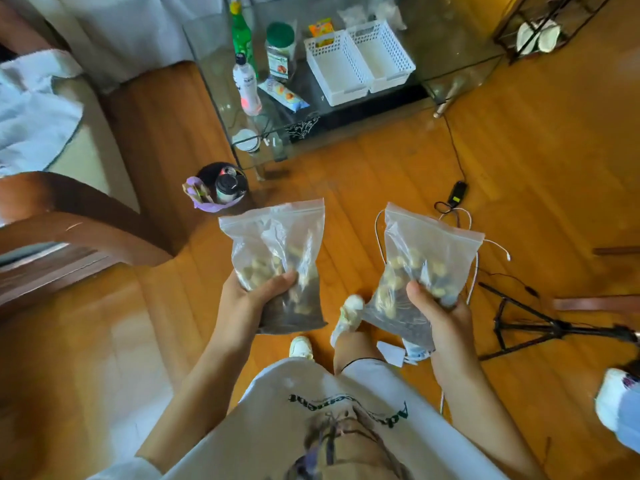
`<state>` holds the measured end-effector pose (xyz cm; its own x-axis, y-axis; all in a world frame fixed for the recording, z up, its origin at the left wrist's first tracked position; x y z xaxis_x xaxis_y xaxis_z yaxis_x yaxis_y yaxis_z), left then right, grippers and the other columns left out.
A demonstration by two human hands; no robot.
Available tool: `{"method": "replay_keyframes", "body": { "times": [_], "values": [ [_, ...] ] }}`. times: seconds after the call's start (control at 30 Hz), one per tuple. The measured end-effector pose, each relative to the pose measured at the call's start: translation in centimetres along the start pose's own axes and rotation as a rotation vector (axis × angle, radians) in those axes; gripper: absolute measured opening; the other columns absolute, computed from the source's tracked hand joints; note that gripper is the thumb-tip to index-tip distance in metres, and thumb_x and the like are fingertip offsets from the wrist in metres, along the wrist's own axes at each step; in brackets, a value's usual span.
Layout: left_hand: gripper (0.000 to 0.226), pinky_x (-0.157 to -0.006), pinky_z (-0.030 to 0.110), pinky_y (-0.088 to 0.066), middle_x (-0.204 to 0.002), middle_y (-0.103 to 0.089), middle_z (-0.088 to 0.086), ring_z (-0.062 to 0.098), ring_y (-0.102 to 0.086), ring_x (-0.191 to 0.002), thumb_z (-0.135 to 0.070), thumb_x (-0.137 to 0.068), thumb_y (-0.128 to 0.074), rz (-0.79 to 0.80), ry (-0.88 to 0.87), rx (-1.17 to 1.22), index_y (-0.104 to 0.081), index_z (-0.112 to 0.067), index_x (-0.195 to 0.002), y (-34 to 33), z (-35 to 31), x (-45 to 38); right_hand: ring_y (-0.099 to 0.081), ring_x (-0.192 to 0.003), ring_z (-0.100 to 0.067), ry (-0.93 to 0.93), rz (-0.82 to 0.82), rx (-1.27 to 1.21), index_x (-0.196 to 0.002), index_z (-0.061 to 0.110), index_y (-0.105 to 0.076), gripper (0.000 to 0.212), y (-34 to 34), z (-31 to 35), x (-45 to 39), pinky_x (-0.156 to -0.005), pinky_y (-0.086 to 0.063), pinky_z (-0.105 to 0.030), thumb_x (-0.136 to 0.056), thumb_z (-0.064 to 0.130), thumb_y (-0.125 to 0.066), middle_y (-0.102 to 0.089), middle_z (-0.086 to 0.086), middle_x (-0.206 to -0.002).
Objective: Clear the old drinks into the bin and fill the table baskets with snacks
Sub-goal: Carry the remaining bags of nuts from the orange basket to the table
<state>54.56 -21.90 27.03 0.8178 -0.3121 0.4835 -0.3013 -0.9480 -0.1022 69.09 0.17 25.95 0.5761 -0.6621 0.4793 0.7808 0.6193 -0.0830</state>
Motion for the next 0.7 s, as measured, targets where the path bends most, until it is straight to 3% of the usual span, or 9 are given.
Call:
{"method": "replay_keyframes", "body": {
  "times": [0.2, 0.3, 0.4, 0.53, 0.7],
  "values": [
    [0.04, -0.059, 0.02, -0.054, -0.09, -0.076, 0.004, 0.02, -0.073, -0.079, -0.024, -0.065, -0.074, 0.019, 0.018, -0.016, -0.066, -0.016, -0.103, -5.2, -2.3, -7.1, -0.071, -0.086, -0.014, -0.022, -0.034, -0.042, -0.09, 0.029, -0.071, 0.031, 0.9, 2.6, -7.8, -0.072, -0.059, -0.03, -0.059, 0.025, -0.074, -0.076, 0.007, -0.089],
    [0.037, -0.058, 0.018, -0.053, -0.088, -0.076, 0.001, 0.017, -0.073, -0.078, -0.022, -0.064, -0.074, 0.036, 0.004, -0.025, -0.067, -0.018, -0.1, -9.2, -4.3, -11.2, -0.072, -0.077, -0.012, -0.012, -0.017, -0.065, -0.083, 0.033, -0.074, 0.025, 1.2, 4.9, -12.7, -0.063, -0.059, -0.025, -0.061, 0.023, -0.072, -0.076, 0.008, -0.081],
    [0.041, -0.06, 0.018, -0.054, -0.091, -0.076, 0.0, 0.017, -0.073, -0.082, -0.021, -0.064, -0.074, 0.051, -0.018, -0.036, -0.065, -0.018, -0.104, -13.6, -6.9, -15.4, -0.072, -0.076, -0.011, -0.014, -0.037, -0.06, -0.092, 0.024, -0.072, 0.037, 2.0, 8.2, -17.5, -0.057, -0.056, -0.021, -0.055, 0.03, -0.075, -0.076, 0.008, -0.081],
    [0.032, -0.06, 0.018, -0.054, -0.088, -0.076, -0.004, 0.014, -0.073, -0.08, -0.019, -0.065, -0.073, 0.069, -0.057, -0.021, -0.067, -0.024, -0.096, -18.9, -10.3, -20.1, -0.071, -0.084, -0.014, 0.005, -0.041, -0.024, -0.09, 0.027, -0.07, 0.034, 3.1, 12.5, -23.4, -0.072, -0.058, -0.03, -0.057, 0.029, -0.074, -0.075, 0.008, -0.085],
    [0.029, -0.06, 0.018, -0.054, -0.086, -0.076, -0.003, 0.013, -0.073, -0.078, -0.019, -0.066, -0.072, 0.043, -0.055, -0.023, -0.068, -0.022, -0.094, -22.4, -12.5, -24.6, -0.07, -0.085, -0.019, -0.013, -0.061, -0.008, -0.094, 0.02, -0.068, 0.039, 3.7, 15.6, -29.3, -0.077, -0.056, -0.034, -0.056, 0.028, -0.074, -0.074, 0.005, -0.084]
  ]
}}
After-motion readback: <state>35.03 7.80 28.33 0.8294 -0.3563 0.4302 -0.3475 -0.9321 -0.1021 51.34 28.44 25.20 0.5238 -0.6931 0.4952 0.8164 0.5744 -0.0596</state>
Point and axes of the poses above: each hand's wrist, its own x-axis away from the middle knuckle, its own y-axis out of the back of the hand, z = x × y, the point moved 6 cm from there along -x, towards the middle knuckle
